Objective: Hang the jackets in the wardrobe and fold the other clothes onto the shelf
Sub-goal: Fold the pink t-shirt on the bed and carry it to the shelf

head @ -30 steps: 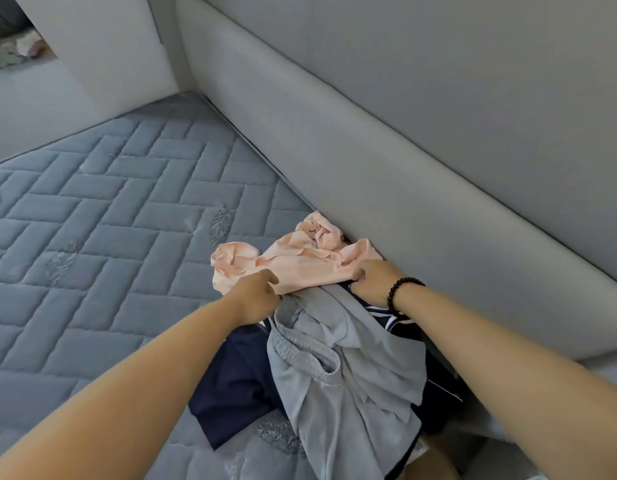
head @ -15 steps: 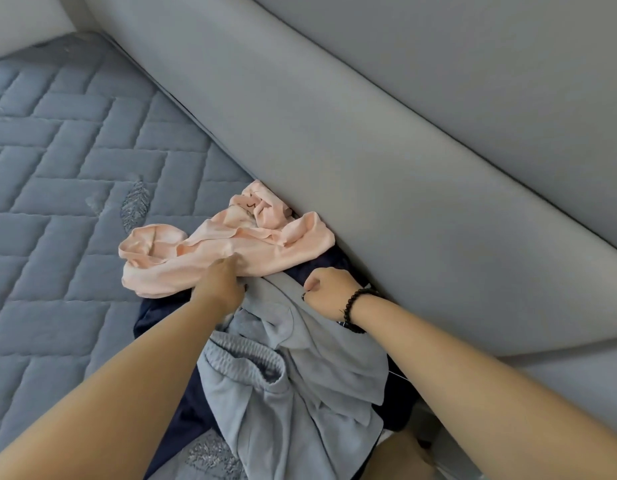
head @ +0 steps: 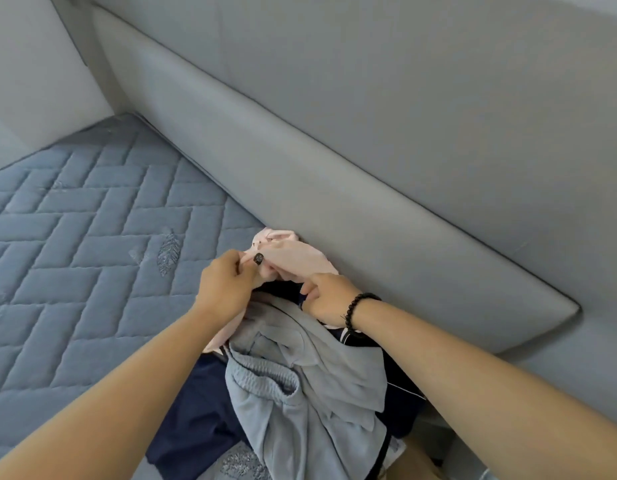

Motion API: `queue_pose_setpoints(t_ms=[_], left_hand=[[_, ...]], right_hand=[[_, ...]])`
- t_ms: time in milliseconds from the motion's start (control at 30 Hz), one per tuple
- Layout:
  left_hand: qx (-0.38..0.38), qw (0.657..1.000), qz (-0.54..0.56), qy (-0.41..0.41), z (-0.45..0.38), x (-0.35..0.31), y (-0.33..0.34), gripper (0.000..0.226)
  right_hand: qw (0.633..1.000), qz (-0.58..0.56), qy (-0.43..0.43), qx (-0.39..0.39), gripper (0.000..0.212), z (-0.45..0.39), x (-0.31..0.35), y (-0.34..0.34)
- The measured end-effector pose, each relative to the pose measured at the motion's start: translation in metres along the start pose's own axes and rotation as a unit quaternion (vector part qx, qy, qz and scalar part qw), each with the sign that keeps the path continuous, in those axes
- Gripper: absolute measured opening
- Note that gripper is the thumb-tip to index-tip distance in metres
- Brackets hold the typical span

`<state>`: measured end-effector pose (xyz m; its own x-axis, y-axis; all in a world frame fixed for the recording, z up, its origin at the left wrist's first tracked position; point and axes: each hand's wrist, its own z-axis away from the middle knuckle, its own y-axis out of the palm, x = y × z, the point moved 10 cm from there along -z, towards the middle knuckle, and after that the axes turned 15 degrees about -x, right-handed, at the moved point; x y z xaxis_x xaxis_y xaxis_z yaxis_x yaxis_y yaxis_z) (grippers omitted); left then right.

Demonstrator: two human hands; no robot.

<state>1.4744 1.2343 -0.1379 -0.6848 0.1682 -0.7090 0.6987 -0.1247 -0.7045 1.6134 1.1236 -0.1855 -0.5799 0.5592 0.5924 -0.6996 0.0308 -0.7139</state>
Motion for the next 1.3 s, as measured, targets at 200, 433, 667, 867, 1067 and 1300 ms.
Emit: queue_pose_setpoints(t_ms=[200, 433, 667, 867, 1067, 1300], left_hand=[[0.033, 0.977, 0.207, -0.027, 0.034, -0.097, -0.069, 0.021], [0.073, 0.942, 0.327, 0.025, 0.095, -0.153, -0.146, 0.010], [0.255, 0.886, 0.387, 0.019, 0.172, -0.135, -0.185, 0.044], [0.373, 0.902, 0.181, 0.125, 0.264, -0.104, -0.215, 0.056], [0.333, 0.900, 0.151, 0.240, 0.311, -0.123, -0.250, 0.031], [0.302, 0.902, 0.271, 0.145, 0.352, -0.140, -0.282, 0.039]], right_hand=[[0.997, 0.007, -0.076, -0.021, 0.072, 0.055, 0.069, -0.016], [0.980, -0.059, -0.075, -0.173, 0.021, 0.139, 0.115, -0.073], [0.943, -0.177, -0.052, -0.278, 0.023, 0.262, 0.147, -0.128], [0.904, -0.180, -0.039, -0.386, 0.029, 0.369, 0.177, -0.140], [0.865, -0.170, -0.006, -0.472, 0.018, 0.461, 0.179, -0.148], [0.815, -0.248, 0.114, -0.510, 0.072, 0.548, 0.122, -0.121]])
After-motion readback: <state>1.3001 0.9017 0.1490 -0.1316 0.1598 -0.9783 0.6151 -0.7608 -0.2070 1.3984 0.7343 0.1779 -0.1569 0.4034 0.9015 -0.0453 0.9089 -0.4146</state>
